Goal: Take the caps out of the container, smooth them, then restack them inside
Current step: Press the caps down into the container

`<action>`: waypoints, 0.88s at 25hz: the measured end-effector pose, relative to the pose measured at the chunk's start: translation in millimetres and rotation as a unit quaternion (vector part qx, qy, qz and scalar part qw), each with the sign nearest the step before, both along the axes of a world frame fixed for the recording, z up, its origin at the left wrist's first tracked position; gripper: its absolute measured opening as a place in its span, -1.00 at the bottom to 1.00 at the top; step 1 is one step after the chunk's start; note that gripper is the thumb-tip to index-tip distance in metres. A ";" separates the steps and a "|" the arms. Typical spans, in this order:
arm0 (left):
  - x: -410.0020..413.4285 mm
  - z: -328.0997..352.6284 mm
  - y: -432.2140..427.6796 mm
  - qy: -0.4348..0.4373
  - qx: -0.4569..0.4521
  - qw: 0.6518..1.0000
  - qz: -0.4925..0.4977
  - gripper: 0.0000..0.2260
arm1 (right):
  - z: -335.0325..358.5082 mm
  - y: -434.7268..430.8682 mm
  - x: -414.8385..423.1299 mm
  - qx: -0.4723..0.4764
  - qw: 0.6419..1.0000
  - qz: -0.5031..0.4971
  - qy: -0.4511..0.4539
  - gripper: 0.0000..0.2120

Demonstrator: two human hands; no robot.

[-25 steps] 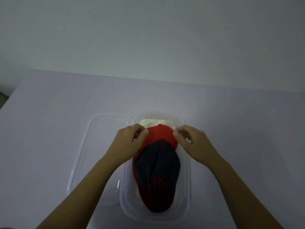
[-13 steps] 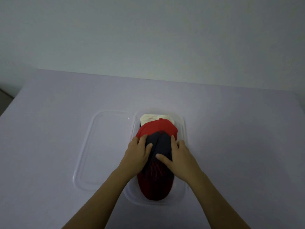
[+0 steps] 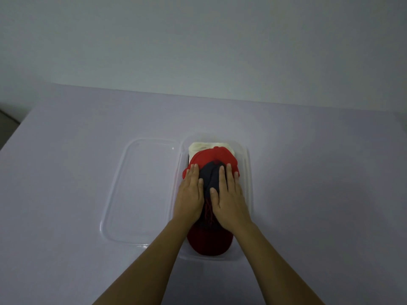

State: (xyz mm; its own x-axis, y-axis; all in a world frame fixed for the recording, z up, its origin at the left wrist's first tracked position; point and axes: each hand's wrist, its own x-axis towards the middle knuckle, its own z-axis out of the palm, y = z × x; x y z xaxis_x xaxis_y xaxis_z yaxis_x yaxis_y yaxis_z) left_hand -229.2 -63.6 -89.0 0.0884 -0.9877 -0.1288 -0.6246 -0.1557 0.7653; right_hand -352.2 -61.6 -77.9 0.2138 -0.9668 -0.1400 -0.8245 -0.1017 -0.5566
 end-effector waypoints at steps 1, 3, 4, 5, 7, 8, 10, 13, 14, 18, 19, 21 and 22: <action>-0.1 -2.8 -1.6 0.000 0.004 1.000 0.003 -0.56 | -2.4 -0.6 0.6 -0.002 1.000 -0.003 -0.001 -0.40; -1.4 -3.2 -2.9 -0.001 0.016 1.000 0.003 -0.56 | -5.5 -0.9 0.2 -0.006 1.000 -0.006 -0.001 -0.40; -3.4 0.3 -4.6 -0.004 0.021 1.000 -0.002 -0.56 | -6.1 -1.8 -0.6 -0.009 1.000 -0.008 0.001 -0.39; -4.9 6.5 -4.1 -0.013 0.024 1.000 -0.009 -0.56 | -6.7 -1.1 -1.1 -0.011 1.000 -0.009 0.005 -0.38; -1.1 27.2 0.9 -0.038 -0.015 0.999 -0.016 -0.56 | -5.8 0.5 -1.7 -0.018 1.000 -0.006 0.015 -0.37; 7.0 38.7 4.4 -0.042 -0.061 0.997 -0.002 -0.56 | -5.1 0.2 -1.7 -0.017 1.000 -0.004 0.019 -0.35; 37.2 51.1 12.6 -0.058 -0.144 0.985 0.075 -0.59 | -3.2 -1.3 -1.6 -0.010 0.999 -0.002 0.031 -0.33; 103.1 32.0 20.5 -0.107 -0.015 0.964 0.245 -0.45 | -0.6 -3.2 -1.8 0.001 0.999 0.003 0.053 -0.38; 123.4 21.9 23.2 -0.119 0.083 0.948 0.282 -0.30 | 0.3 -3.7 -1.9 0.005 0.998 0.003 0.059 -0.39; 162.4 1.9 31.0 -0.175 0.278 0.899 0.290 0.01 | 6.4 -3.7 1.0 -0.003 0.995 0.011 0.097 -0.39; 164.5 2.9 30.0 -0.181 0.286 0.898 0.281 0.00 | 7.7 -3.8 1.3 -0.005 0.994 0.011 0.108 -0.39; 167.3 7.3 26.1 -0.174 0.278 0.899 0.289 -0.03 | 10.8 -3.7 0.7 -0.004 0.992 0.011 0.123 -0.39; 169.7 10.8 24.9 -0.159 0.265 0.902 0.300 -0.06 | 12.5 -3.5 0.8 -0.002 0.991 0.012 0.130 -0.39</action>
